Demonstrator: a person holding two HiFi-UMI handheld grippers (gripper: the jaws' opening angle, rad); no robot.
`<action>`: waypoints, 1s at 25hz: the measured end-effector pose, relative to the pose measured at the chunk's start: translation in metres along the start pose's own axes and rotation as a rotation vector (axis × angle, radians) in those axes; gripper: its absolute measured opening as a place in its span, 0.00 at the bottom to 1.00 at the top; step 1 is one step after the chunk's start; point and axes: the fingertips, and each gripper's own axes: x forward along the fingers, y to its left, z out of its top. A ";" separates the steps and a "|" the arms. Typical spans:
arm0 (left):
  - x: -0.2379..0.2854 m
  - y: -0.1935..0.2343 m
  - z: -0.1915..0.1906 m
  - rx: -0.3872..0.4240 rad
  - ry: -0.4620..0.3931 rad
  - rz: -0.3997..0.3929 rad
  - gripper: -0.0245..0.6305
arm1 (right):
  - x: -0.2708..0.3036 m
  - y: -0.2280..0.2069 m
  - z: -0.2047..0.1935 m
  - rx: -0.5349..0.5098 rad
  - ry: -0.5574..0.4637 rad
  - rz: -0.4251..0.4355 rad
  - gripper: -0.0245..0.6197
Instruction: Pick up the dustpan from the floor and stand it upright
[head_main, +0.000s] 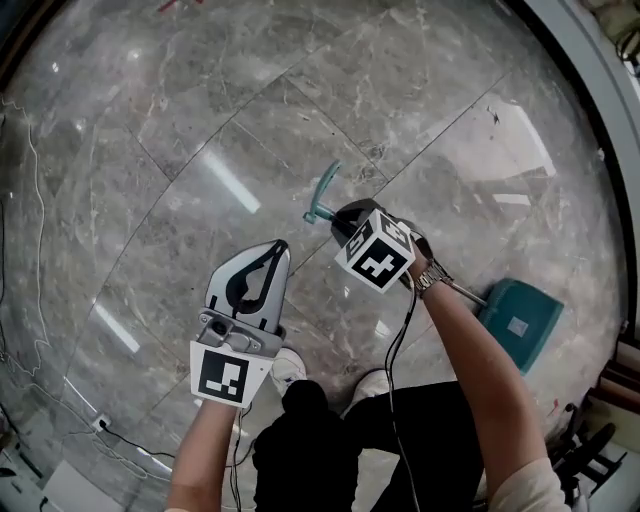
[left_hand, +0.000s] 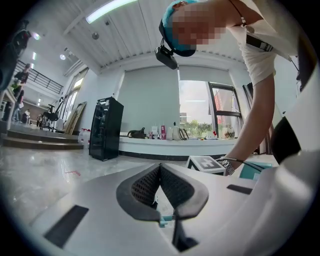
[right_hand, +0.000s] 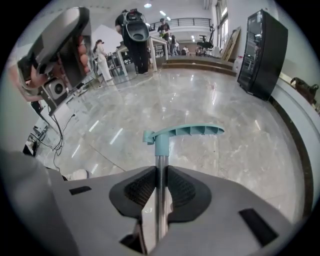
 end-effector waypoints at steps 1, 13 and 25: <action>0.002 -0.007 0.021 0.008 -0.009 -0.002 0.05 | -0.023 0.001 0.002 -0.003 -0.025 -0.005 0.18; 0.007 -0.143 0.208 0.016 0.005 -0.153 0.05 | -0.301 0.025 0.004 0.010 -0.401 -0.182 0.18; 0.026 -0.330 0.283 0.038 0.029 -0.388 0.05 | -0.502 0.040 -0.107 0.116 -0.598 -0.463 0.18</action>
